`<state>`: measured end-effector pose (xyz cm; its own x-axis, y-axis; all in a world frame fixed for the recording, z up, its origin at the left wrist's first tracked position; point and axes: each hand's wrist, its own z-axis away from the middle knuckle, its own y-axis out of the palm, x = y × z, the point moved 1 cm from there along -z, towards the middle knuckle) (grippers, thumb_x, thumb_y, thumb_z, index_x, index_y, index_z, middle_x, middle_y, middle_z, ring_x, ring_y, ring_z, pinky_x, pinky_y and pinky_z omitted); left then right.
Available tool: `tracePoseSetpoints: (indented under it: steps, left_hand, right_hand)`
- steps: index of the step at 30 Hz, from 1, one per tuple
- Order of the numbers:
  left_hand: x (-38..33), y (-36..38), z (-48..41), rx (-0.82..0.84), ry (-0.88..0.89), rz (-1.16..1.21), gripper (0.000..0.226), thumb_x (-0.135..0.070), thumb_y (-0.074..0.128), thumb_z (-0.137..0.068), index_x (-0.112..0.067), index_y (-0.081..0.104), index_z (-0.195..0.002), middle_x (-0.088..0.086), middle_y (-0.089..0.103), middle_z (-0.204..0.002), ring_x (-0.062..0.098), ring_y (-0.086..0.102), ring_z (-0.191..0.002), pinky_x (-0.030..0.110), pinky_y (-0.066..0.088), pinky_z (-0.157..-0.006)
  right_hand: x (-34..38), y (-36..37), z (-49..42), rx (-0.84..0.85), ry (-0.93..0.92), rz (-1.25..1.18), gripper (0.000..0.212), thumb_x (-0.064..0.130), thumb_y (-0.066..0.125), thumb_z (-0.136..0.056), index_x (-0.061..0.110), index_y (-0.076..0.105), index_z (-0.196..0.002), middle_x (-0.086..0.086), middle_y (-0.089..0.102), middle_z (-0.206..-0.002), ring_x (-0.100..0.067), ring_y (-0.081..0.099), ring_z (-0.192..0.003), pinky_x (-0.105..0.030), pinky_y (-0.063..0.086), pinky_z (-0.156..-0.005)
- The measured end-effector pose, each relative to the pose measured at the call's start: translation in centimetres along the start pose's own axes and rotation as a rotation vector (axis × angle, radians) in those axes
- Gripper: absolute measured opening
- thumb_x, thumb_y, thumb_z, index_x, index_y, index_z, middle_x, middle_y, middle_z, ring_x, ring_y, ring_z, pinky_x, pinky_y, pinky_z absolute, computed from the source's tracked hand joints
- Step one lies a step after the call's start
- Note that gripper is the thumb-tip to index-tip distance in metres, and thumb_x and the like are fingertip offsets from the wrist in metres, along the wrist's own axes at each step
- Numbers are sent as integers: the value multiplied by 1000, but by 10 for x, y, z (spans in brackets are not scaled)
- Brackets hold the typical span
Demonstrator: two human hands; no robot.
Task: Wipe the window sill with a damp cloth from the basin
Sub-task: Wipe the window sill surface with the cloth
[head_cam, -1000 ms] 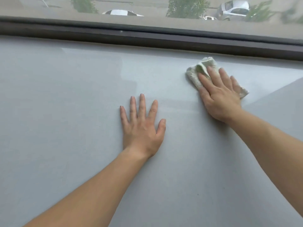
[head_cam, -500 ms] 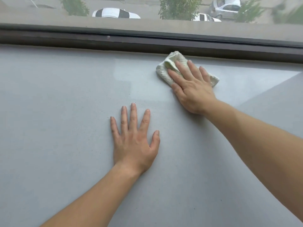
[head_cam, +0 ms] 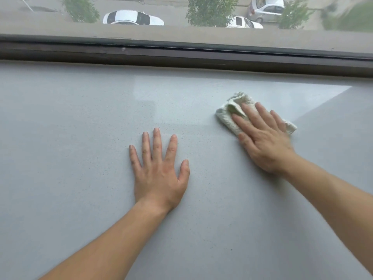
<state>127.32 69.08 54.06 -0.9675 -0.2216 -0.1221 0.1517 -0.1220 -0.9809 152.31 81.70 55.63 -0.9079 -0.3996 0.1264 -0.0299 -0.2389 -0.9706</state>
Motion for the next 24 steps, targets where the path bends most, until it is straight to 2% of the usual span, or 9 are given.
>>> tracePoseSetpoints:
  steps: [4,6,10,13,16,18,19,22,24]
  left_hand:
    - [-1,-1,-1,9,-4,-3,71,-59,18,-93,-30,12,-157,9,-5,-166,28,-14,-152,60,-3,-119]
    - [-2,-1,-1,14,-6,-3,71,-60,16,-93,-30,8,-157,8,-9,-166,27,-17,-151,59,-5,-119]
    - [-3,-3,0,13,-17,11,71,-60,14,-92,-32,6,-157,5,-12,-166,25,-20,-151,58,-8,-119]
    - [-3,-3,-2,15,-21,16,71,-61,13,-91,-33,5,-156,4,-13,-166,23,-21,-150,56,-10,-119]
    - [-3,-2,-2,-5,-23,26,71,-61,17,-91,-34,9,-156,4,-8,-167,23,-16,-151,56,-9,-119]
    - [-3,-1,-2,-28,-31,53,71,-60,21,-91,-32,15,-156,4,-2,-167,23,-12,-152,55,-10,-120]
    - [-2,-1,-2,-44,-29,81,70,-59,23,-91,-30,19,-155,5,1,-167,22,-9,-152,54,-10,-120]
    - [-5,-5,5,-170,39,235,65,-49,33,-92,-17,38,-148,10,23,-163,23,9,-152,55,-4,-121]
    - [-11,-10,24,-243,78,309,59,-43,38,-92,-13,46,-142,11,33,-159,24,18,-151,55,-1,-121]
  right_hand:
    - [-45,-8,-27,-45,382,-105,60,56,11,-99,44,12,-157,14,-5,-168,-18,-9,-154,-47,-7,-123]
    - [-19,-2,-19,-71,424,-102,62,55,12,-98,41,10,-158,10,-6,-168,-21,-10,-154,-50,-6,-122]
    - [34,20,61,-26,97,2,62,56,15,-98,40,11,-158,8,-4,-169,-22,-12,-154,-49,-5,-122]
    - [2,17,76,31,-49,19,57,56,11,-100,45,13,-156,16,-5,-167,-14,-13,-154,-43,-6,-123]
    - [-31,9,57,-17,201,-45,62,56,7,-97,44,12,-157,16,-8,-167,-14,-13,-153,-42,-9,-123]
    - [-17,14,55,-60,354,-91,63,55,9,-96,42,10,-158,12,-7,-168,-18,-14,-153,-46,-9,-122]
    - [0,19,63,-73,360,-84,64,54,11,-96,40,10,-158,9,-6,-168,-21,-13,-154,-49,-8,-122]
    - [51,40,121,-90,96,-18,61,53,20,-99,35,21,-157,3,5,-169,-28,-4,-155,-54,2,-122]
    - [51,46,153,-52,-76,18,57,52,22,-101,36,26,-156,5,11,-168,-26,1,-155,-51,4,-122]
